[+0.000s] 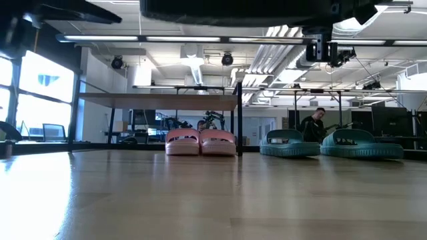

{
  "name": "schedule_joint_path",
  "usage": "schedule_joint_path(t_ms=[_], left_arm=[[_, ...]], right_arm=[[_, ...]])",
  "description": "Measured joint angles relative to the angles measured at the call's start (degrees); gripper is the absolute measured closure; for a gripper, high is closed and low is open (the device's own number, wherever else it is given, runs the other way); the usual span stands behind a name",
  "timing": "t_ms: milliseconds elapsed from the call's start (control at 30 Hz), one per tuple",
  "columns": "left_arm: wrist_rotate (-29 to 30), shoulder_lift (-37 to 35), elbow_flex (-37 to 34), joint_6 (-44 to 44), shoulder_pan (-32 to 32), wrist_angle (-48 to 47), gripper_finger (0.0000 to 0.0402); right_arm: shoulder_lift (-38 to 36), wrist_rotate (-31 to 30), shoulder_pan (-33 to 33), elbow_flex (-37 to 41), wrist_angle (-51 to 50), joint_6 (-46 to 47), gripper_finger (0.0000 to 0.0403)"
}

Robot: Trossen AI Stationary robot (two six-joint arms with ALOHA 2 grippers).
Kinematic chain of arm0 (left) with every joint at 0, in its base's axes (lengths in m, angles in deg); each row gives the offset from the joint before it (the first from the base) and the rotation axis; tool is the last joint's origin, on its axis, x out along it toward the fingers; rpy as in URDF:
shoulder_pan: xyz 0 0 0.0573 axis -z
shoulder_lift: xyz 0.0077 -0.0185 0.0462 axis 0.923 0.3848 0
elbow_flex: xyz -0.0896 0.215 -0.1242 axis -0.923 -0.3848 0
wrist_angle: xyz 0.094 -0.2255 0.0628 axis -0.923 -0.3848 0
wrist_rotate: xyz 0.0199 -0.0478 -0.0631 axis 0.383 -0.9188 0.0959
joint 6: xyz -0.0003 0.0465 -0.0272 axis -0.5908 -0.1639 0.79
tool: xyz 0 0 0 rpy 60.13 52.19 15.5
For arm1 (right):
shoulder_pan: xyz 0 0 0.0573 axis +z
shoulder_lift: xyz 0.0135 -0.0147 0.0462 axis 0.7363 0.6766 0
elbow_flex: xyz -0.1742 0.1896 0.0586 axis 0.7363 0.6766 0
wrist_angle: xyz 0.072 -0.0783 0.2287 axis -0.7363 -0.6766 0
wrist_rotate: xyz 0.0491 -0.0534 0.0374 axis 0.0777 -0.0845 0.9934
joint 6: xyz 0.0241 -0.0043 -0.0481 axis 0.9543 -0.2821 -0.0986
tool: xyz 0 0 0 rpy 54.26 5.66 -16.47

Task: Pick and place slides into the shelf
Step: Put the right black slipper under the shelf

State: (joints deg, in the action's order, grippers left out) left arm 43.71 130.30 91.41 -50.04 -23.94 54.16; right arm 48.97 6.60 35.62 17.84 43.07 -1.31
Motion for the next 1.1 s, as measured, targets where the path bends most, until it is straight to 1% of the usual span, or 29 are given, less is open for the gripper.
schedule_joint_path(t_ms=[67,133,167,267,300,367,500,633,800,967,1100], left_arm=[[1.5,0.0,0.0,-1.8,-0.8,1.8,0.0176],[1.8,0.0,0.0,-4.0,-1.1,2.9,0.0177],[0.9,0.0,0.0,-4.9,-1.1,3.6,0.0179],[-4.4,0.0,0.0,-5.6,-1.1,4.4,0.0187],[-5.1,0.0,0.0,-5.6,-1.1,4.5,0.0190],[-5.4,0.0,0.0,-5.7,-1.0,4.5,0.0196],[-6.3,0.0,0.0,-9.2,-1.1,5.9,0.0206],[-7.7,0.0,0.0,-12.3,-1.8,8.4,0.0208],[-7.7,0.0,0.0,-14.5,-2.8,11.7,0.0212],[-8.4,0.0,0.0,-14.2,-3.8,12.1,0.0240],[-9.8,0.0,0.0,-15.5,-3.8,14.8,0.0289]], right_arm=[[1.0,0.1,0.3,0.0,0.0,0.0,0.0396],[2.0,0.4,0.3,0.0,1.0,0.0,0.0396],[2.4,0.7,0.3,0.0,1.2,0.0,0.0396],[3.5,2.3,0.3,0.0,3.4,0.0,0.0397],[3.7,2.5,0.3,0.0,3.7,0.0,0.0397],[4.1,3.1,0.3,0.0,4.9,0.0,0.0398],[4.7,3.4,0.3,0.0,6.3,0.9,0.0398],[4.8,3.6,0.3,0.0,6.3,1.0,0.0398],[5.4,3.7,0.3,0.0,6.6,1.0,0.0398],[5.4,3.7,0.3,0.0,6.5,0.9,0.0398],[5.4,3.8,0.3,0.0,6.5,0.5,0.0398]])
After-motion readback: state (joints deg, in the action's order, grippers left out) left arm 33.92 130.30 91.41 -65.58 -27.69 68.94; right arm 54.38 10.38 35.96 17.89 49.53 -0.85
